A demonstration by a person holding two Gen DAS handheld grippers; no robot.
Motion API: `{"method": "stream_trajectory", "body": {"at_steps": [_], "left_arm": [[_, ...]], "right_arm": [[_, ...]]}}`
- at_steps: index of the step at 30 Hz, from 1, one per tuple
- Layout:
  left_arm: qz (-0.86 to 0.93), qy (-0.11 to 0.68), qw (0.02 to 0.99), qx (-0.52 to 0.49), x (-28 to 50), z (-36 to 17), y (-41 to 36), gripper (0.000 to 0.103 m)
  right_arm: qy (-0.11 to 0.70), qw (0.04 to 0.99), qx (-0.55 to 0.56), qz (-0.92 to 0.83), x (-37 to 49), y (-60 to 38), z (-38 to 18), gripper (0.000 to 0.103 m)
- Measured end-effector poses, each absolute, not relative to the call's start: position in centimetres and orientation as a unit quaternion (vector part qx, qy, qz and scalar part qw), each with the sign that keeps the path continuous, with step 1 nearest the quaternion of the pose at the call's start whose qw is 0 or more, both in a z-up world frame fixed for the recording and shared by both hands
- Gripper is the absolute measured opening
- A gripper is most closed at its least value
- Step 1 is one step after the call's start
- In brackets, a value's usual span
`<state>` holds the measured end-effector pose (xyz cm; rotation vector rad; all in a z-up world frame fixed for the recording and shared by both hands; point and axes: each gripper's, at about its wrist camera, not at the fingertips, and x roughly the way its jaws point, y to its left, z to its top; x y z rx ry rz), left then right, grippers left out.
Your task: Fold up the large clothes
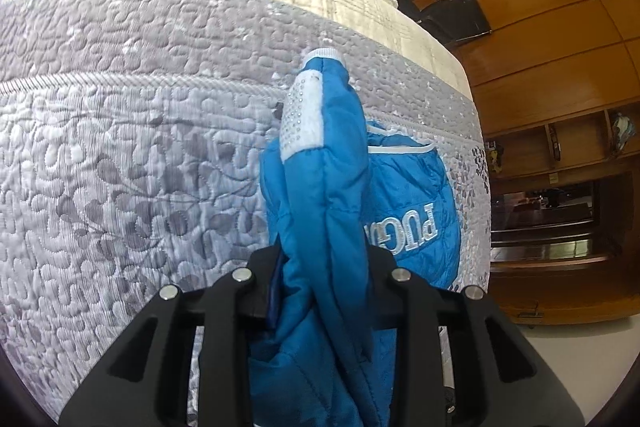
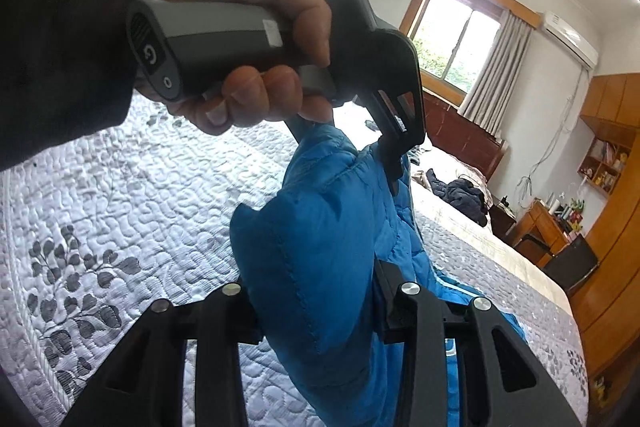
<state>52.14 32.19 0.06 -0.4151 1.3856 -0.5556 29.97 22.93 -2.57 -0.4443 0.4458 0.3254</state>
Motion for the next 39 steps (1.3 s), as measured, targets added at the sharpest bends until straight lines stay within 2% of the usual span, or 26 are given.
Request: {"method": "stream_trajectory", "body": {"at_steps": [20,39], "left_arm": [[-0.225,0.616,0.745,-0.124,50.0,6.2,23.7,0.029],[-0.216,0.614,0.757,-0.064,48.7,8.3,14.2,0.029]], "right_arm": [[0.190,0.962,-0.134,0.142,28.0,14.8,1.0,0.036],[0.191,0.972,-0.071,0.117,27.0,7.3,1.3,0.036]]}}
